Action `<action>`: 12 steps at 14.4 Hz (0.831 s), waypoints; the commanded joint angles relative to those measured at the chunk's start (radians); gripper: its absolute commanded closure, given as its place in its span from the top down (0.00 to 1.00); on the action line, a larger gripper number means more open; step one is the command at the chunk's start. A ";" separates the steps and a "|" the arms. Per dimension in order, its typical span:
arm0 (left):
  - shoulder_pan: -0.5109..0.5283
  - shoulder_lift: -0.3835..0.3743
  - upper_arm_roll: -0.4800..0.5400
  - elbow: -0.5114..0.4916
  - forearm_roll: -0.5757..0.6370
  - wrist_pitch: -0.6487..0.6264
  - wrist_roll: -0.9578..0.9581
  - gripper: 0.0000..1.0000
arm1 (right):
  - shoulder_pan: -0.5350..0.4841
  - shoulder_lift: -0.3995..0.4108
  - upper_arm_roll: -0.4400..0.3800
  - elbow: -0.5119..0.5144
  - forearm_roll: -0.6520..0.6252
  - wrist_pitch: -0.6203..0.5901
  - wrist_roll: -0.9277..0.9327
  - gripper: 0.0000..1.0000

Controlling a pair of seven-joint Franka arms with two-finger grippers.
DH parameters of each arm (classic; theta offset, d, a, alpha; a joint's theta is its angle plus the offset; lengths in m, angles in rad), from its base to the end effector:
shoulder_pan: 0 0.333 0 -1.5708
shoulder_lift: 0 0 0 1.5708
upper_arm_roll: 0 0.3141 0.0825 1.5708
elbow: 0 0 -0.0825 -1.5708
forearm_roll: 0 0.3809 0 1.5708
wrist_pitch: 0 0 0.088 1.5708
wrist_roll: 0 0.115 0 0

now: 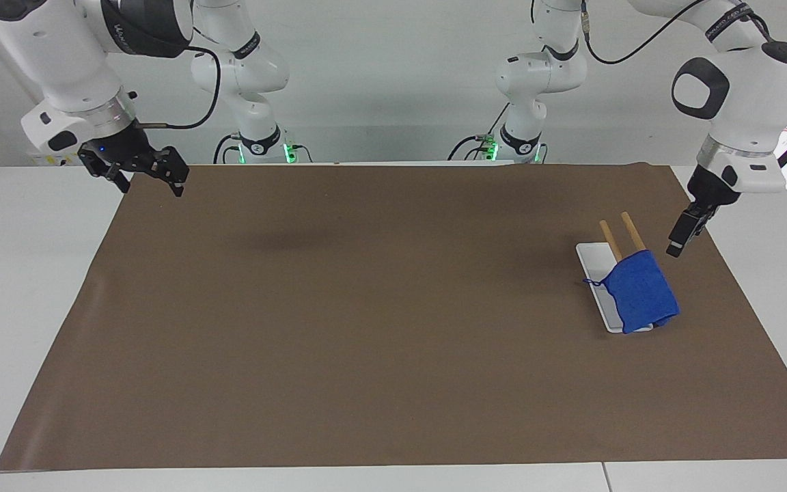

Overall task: Right arm passes towel to left arm to hang
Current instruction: 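Lower the towel onto the rack bar with the left gripper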

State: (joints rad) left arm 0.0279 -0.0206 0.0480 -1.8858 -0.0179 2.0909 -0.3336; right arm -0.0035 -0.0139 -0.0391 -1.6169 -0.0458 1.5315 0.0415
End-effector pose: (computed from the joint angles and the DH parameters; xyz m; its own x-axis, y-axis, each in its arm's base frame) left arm 0.5744 0.0429 0.5248 0.8911 0.4047 0.2054 0.3945 -0.9144 0.0904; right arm 0.5403 -0.0286 0.5975 0.9939 -0.0856 -0.0695 -0.0824 -0.9954 0.0481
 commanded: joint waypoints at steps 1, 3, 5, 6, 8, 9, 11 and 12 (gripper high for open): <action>-0.058 0.018 0.009 0.036 0.015 -0.067 0.114 1.00 | -0.004 -0.008 0.002 -0.001 0.015 -0.005 -0.011 1.00; -0.092 0.018 0.009 0.051 0.015 -0.127 0.148 1.00 | -0.004 -0.009 0.002 -0.005 0.017 -0.008 -0.011 1.00; -0.103 0.014 0.007 0.073 0.012 -0.184 0.174 1.00 | -0.003 -0.009 0.002 -0.005 0.017 -0.007 -0.011 1.00; -0.103 0.016 0.007 0.088 0.007 -0.207 0.180 1.00 | -0.003 -0.009 0.002 -0.003 0.015 -0.007 -0.009 1.00; -0.111 0.016 0.007 0.120 0.007 -0.250 0.183 1.00 | -0.003 -0.009 0.002 -0.003 0.015 -0.008 -0.009 1.00; -0.112 0.016 0.007 0.132 0.007 -0.270 0.192 1.00 | -0.003 -0.009 0.002 -0.003 0.017 -0.008 -0.009 1.00; -0.112 0.018 0.007 0.160 0.003 -0.305 0.223 1.00 | -0.003 -0.009 0.002 -0.005 0.017 -0.008 -0.008 1.00; -0.111 0.021 0.007 0.178 0.001 -0.328 0.225 1.00 | -0.004 -0.011 0.002 -0.006 0.017 -0.008 -0.008 1.00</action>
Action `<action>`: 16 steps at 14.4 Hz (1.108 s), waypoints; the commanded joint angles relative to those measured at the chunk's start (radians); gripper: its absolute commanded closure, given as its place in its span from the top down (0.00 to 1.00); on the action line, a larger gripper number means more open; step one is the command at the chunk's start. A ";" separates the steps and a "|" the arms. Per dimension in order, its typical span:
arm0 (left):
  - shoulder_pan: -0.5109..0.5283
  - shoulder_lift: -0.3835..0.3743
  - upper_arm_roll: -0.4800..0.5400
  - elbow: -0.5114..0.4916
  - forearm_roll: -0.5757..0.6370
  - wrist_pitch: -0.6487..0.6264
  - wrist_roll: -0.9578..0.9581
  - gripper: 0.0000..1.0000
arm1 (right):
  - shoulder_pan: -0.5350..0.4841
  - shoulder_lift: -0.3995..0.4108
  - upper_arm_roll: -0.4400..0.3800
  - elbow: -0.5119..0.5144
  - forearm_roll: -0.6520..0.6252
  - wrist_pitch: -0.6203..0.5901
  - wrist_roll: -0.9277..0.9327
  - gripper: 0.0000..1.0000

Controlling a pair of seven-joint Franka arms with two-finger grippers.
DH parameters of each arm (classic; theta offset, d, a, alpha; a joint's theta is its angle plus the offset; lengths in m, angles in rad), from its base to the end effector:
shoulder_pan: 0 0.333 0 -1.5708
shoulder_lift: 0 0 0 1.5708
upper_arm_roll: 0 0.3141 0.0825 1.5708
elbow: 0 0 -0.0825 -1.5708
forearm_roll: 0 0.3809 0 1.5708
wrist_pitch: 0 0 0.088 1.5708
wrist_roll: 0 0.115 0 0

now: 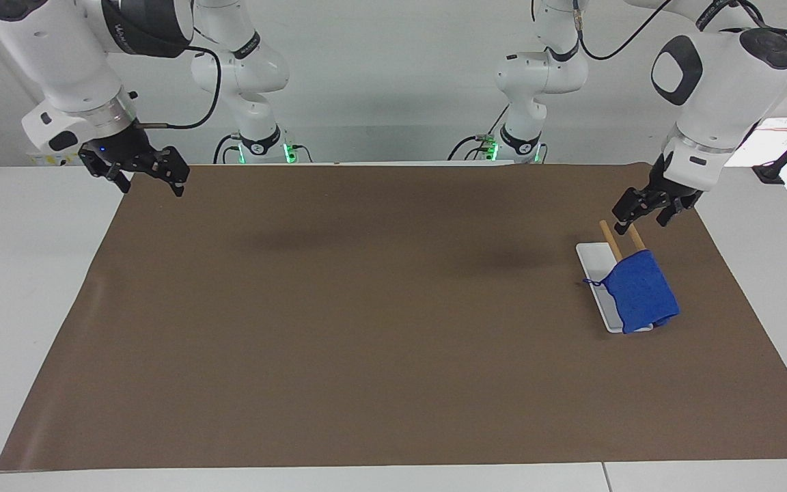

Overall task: Right arm passes towel to left arm to hang
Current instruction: 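Lower the towel onto the rack bar with the left gripper, then open the left gripper and draw it back from the towel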

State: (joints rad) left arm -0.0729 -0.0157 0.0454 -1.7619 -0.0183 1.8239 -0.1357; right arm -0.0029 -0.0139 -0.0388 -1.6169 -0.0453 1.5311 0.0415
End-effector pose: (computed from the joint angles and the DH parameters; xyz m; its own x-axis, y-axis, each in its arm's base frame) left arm 0.5634 -0.0170 0.5553 0.9909 0.1126 0.0743 0.1108 -0.9934 0.0290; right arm 0.5403 -0.0280 0.5975 0.9940 -0.0847 -0.0699 -0.0815 -0.9955 0.0477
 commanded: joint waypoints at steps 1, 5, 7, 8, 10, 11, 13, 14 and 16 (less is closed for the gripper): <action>-0.008 0.017 0.010 0.068 -0.005 -0.081 0.028 1.00 | -0.006 -0.011 0.002 -0.009 0.016 -0.006 -0.008 1.00; -0.010 0.016 0.011 0.085 -0.015 -0.135 0.045 1.00 | -0.008 -0.011 0.000 -0.009 0.016 -0.002 -0.008 1.00; 0.001 0.010 0.016 0.082 -0.015 -0.158 0.048 1.00 | -0.008 -0.011 0.000 -0.011 0.016 -0.002 -0.008 1.00; 0.004 0.008 0.024 0.081 -0.015 -0.159 0.048 1.00 | -0.006 -0.011 0.000 -0.009 0.016 0.000 -0.008 1.00; 0.039 0.002 0.024 0.076 -0.015 -0.156 0.054 1.00 | -0.006 -0.011 0.000 -0.009 0.016 0.003 -0.008 1.00; 0.044 0.002 0.024 0.071 -0.015 -0.156 0.068 1.00 | -0.006 -0.011 0.000 -0.009 0.016 0.003 -0.009 1.00; 0.044 0.000 0.024 0.070 -0.015 -0.153 0.085 1.00 | -0.006 -0.011 0.000 -0.009 0.016 0.000 -0.009 1.00; 0.044 0.002 0.024 0.070 -0.015 -0.156 0.087 1.00 | -0.006 -0.011 0.000 -0.009 0.016 0.000 -0.009 1.00; 0.044 0.002 0.024 0.070 -0.015 -0.153 0.087 1.00 | -0.006 -0.011 0.000 -0.009 0.016 -0.003 -0.009 1.00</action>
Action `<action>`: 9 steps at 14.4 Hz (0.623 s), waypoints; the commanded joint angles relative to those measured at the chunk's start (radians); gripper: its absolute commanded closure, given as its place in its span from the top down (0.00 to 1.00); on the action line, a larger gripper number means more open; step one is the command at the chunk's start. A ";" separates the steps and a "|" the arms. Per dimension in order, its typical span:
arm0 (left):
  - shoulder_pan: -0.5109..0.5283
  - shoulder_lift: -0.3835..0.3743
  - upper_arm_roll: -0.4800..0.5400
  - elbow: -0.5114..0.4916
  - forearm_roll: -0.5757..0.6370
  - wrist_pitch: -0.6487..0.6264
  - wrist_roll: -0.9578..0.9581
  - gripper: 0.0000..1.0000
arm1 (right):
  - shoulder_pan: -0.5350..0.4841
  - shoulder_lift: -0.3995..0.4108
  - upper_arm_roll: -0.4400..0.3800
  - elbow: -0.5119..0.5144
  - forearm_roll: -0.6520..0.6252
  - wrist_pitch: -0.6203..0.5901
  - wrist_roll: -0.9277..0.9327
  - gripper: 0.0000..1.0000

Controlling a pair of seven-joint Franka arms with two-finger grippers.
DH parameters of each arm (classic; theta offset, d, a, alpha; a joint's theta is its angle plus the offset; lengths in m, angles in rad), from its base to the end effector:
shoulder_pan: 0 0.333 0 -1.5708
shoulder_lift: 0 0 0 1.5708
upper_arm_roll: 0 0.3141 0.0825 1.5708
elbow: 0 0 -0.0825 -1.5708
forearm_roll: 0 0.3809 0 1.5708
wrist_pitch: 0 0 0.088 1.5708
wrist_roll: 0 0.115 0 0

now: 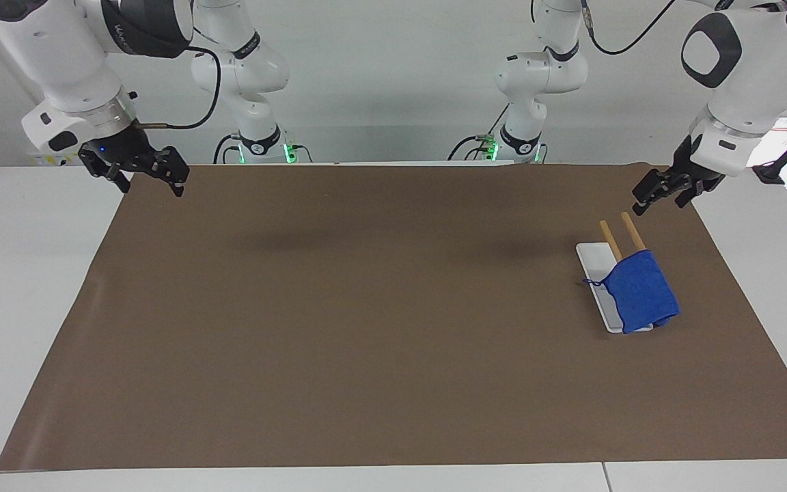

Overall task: Right arm passes towel to left arm to hang
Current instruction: 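Open the left gripper and draw it back from the towel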

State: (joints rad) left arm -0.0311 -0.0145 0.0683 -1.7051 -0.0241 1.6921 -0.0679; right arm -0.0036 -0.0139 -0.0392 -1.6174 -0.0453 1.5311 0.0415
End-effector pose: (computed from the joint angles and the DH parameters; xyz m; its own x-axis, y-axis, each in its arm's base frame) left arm 0.5539 0.0183 0.5698 0.9942 0.1078 -0.0003 0.1078 -0.9939 0.0249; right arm 0.5402 -0.0286 0.5973 0.9938 -0.0858 -0.0704 -0.0826 -0.9954 0.0477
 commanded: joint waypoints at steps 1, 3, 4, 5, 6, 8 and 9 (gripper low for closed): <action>0.002 -0.001 0.001 0.013 -0.010 -0.022 0.019 1.00 | -0.006 -0.011 0.001 -0.009 0.016 0.001 -0.009 1.00; 0.002 -0.001 0.001 0.012 -0.010 -0.017 0.020 1.00 | -0.010 -0.011 0.001 -0.009 0.016 0.004 -0.009 1.00; 0.002 -0.001 0.001 0.012 -0.010 -0.016 0.020 1.00 | -0.013 -0.011 0.001 -0.009 0.016 0.004 -0.009 1.00; 0.002 0.001 0.001 0.012 -0.010 -0.014 0.020 1.00 | -0.013 -0.011 0.001 -0.009 0.016 0.004 -0.009 1.00; 0.002 -0.001 0.001 0.012 -0.010 -0.012 0.020 1.00 | -0.009 -0.011 0.001 -0.009 0.016 0.004 -0.009 1.00; 0.002 -0.001 0.001 0.005 -0.010 -0.008 0.020 1.00 | -0.006 -0.011 0.001 -0.009 0.015 0.004 -0.008 1.00; 0.002 -0.002 0.001 0.004 -0.010 -0.005 0.020 1.00 | -0.007 -0.011 0.001 -0.009 0.015 0.006 -0.008 1.00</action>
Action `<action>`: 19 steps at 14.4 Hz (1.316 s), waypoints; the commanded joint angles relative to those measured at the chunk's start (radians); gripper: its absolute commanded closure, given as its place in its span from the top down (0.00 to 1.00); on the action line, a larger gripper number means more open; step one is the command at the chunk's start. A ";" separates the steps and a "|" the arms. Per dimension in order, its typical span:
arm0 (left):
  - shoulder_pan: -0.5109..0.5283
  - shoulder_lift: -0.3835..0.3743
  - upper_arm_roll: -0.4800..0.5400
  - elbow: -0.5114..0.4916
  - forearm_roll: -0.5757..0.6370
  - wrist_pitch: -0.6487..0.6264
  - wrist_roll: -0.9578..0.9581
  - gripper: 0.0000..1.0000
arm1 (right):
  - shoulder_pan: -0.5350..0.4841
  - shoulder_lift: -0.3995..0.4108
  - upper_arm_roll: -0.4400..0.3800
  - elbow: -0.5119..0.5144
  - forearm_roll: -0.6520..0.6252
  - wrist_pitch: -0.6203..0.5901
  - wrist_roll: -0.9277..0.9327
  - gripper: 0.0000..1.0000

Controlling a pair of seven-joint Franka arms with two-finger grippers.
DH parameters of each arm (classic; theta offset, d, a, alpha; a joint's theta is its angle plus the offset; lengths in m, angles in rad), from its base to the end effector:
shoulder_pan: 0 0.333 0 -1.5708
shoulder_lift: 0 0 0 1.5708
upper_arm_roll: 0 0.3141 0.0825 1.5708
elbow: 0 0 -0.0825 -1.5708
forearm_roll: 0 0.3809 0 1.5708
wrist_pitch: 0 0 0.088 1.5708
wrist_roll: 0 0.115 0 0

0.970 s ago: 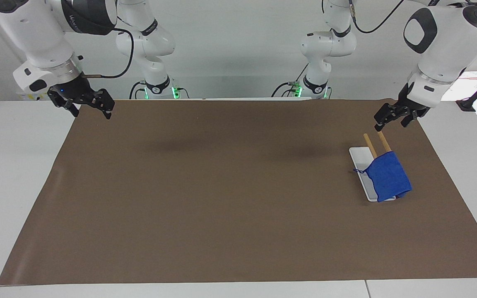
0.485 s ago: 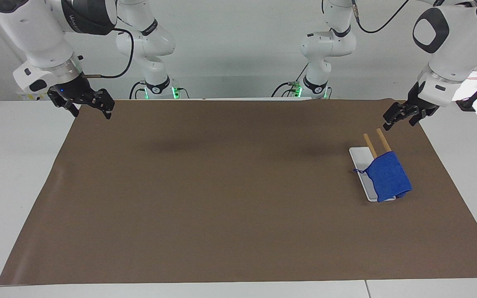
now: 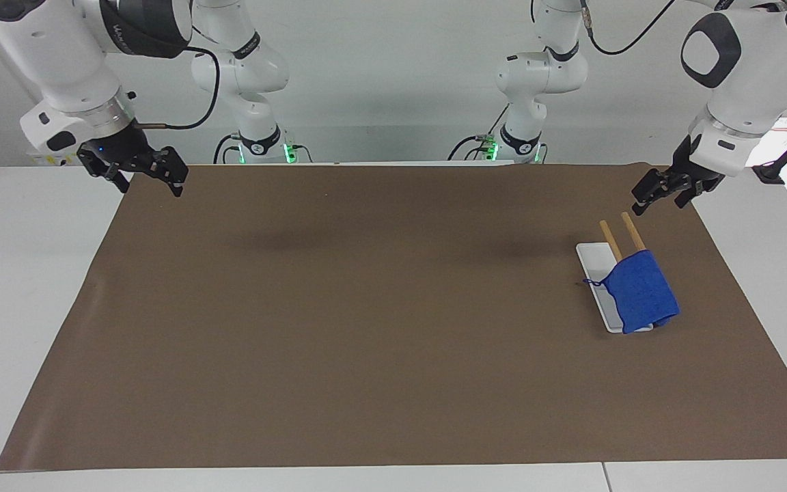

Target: Right arm passes towel to left arm to hang

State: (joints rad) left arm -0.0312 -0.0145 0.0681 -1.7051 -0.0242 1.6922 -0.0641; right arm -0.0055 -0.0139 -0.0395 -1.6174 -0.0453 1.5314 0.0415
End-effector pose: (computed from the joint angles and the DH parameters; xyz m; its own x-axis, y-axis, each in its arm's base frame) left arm 0.5539 0.0182 0.5698 0.9946 0.1037 -0.0001 0.1037 -0.9943 0.0250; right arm 0.5402 -0.0298 0.5973 0.9937 -0.0880 -0.0701 -0.0848 -0.9953 0.0477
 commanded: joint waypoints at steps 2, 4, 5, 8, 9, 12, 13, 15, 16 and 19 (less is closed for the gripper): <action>0.001 -0.005 0.001 0.004 -0.010 -0.006 0.018 1.00 | -0.005 -0.011 0.001 -0.009 0.015 0.006 -0.008 1.00; 0.001 -0.005 0.001 0.002 -0.008 -0.006 0.024 1.00 | -0.005 -0.011 0.001 -0.009 0.015 0.004 -0.008 1.00; 0.001 -0.005 0.001 -0.002 -0.008 -0.003 0.047 1.00 | -0.007 -0.011 0.001 -0.009 0.015 0.003 -0.009 1.00; 0.001 -0.005 0.001 -0.001 -0.003 0.012 0.093 1.00 | -0.013 -0.012 0.000 0.001 0.013 -0.004 -0.018 1.00; 0.001 -0.005 0.001 -0.001 -0.003 0.015 0.107 1.00 | -0.014 -0.011 0.000 0.007 0.015 0.003 -0.020 1.00; 0.002 -0.004 0.001 -0.001 -0.003 0.020 0.119 1.00 | -0.010 -0.012 0.000 0.007 0.015 0.003 -0.020 1.00; 0.002 -0.004 0.001 -0.001 -0.003 0.020 0.128 1.00 | -0.010 -0.012 0.000 0.005 0.015 0.003 -0.020 1.00; 0.002 -0.005 0.001 -0.002 -0.002 0.017 0.135 1.00 | -0.010 -0.012 0.000 0.005 0.015 -0.002 -0.020 1.00; 0.002 -0.005 0.001 -0.002 -0.002 0.014 0.136 1.00 | -0.010 -0.012 0.000 0.004 0.015 -0.001 -0.019 1.00; 0.002 -0.009 0.001 -0.016 -0.002 0.015 0.136 1.00 | -0.010 -0.012 0.000 0.002 0.015 0.001 -0.017 1.00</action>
State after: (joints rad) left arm -0.0316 -0.0145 0.0676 -1.7058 -0.0242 1.6993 0.0538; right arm -0.0070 -0.0175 -0.0421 -1.6107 -0.0453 1.5324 0.0415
